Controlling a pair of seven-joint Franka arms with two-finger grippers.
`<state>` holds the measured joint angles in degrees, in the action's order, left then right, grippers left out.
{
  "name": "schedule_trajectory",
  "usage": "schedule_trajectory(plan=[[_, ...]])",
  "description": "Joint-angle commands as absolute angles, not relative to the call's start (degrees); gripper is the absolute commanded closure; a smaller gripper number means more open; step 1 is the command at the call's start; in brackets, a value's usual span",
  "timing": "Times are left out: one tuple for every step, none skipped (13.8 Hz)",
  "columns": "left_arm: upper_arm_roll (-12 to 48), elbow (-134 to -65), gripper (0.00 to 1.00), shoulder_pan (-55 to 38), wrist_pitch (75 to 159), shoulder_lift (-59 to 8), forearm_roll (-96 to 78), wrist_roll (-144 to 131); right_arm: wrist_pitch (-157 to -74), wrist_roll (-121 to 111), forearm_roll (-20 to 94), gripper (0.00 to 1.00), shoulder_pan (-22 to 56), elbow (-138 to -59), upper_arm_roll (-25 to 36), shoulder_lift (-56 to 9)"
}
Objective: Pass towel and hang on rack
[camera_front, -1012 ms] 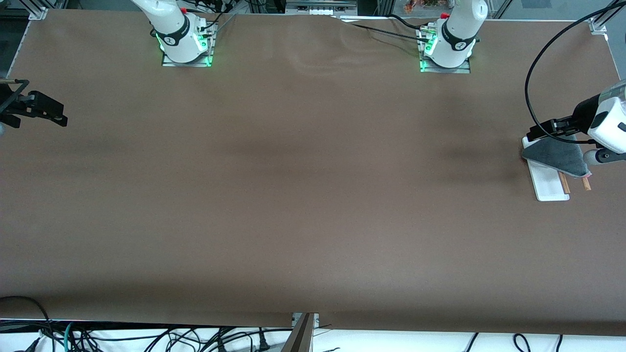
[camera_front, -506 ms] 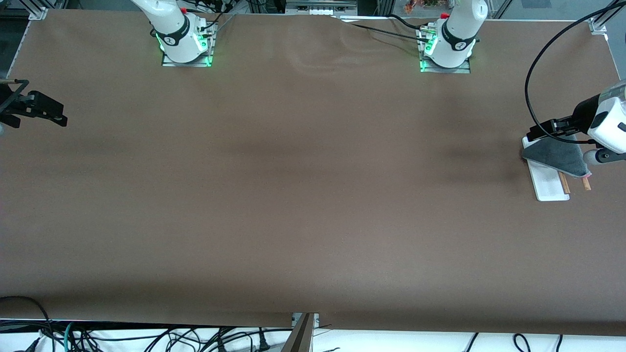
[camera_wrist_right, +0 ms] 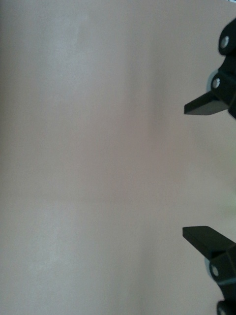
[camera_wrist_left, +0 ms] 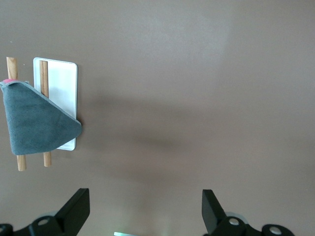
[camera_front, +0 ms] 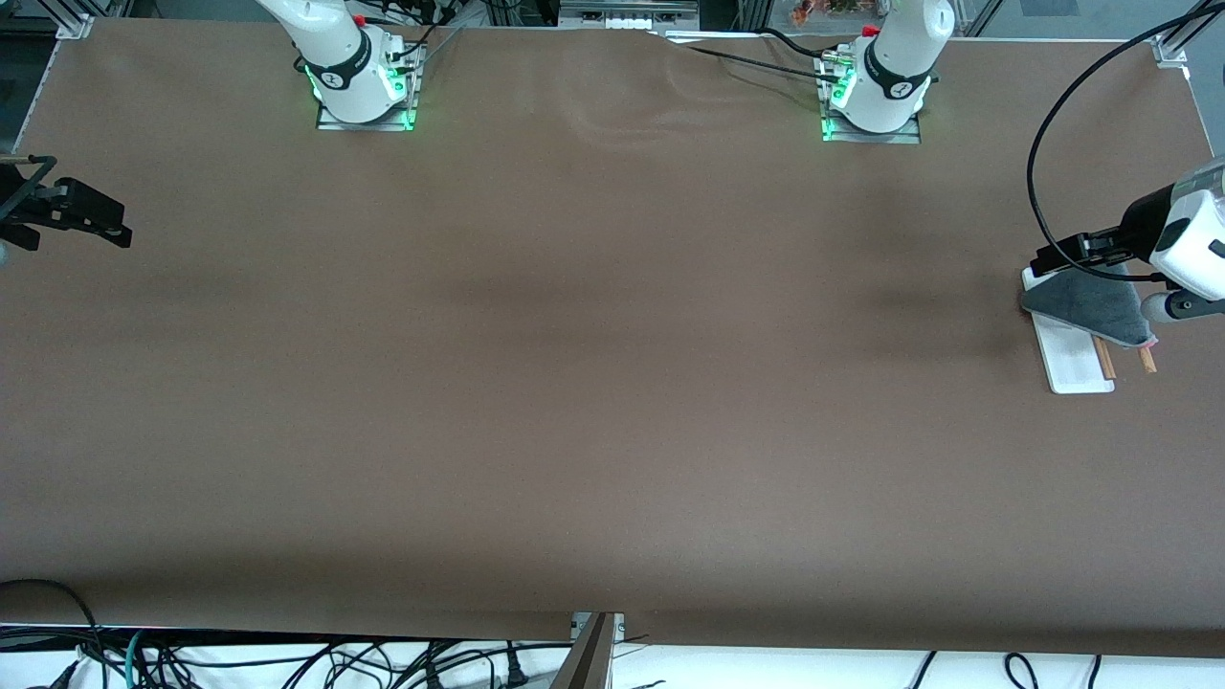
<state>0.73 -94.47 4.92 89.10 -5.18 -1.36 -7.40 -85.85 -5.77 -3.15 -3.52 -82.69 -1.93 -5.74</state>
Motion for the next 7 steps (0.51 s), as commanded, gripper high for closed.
schedule_trajectory(plan=[[0.6, -94.0, 0.0, 5.2, 88.6, -5.3, -2.4, -7.0, -85.8, -6.9, -3.1, 0.0, -3.8, -82.5, -1.9, -5.3], [0.5, -93.6, 0.0, 5.3, 88.5, -5.5, -2.4, -7.0, -85.8, -6.9, -3.1, 0.0, -3.8, -82.5, -1.9, -5.3], [0.6, -93.5, 0.0, 5.3, 88.6, -5.5, -2.4, -7.0, -85.8, -6.9, -3.1, 0.0, -3.8, -82.5, -1.9, -5.3], [0.5, -93.4, 0.0, 5.2, 88.6, -5.6, -2.4, -7.1, -85.8, -6.9, -3.1, 0.0, -3.8, -82.5, -1.9, -5.3], [0.5, -93.3, 0.0, 5.2, 88.5, -5.6, -2.2, -7.2, -85.8, -6.8, -3.1, 0.0, -3.8, -82.5, -1.9, -5.3], [0.6, -93.3, 0.0, 4.7, 88.2, -5.7, -1.4, -7.1, -85.8, -6.9, -3.1, 0.0, -3.8, -82.5, -1.9, -5.3], [0.6, -93.2, 0.0, 4.6, 88.2, -6.1, -1.5, -6.0, -85.8, -6.9, -3.1, 0.0, -3.8, -82.5, -1.9, -5.3]])
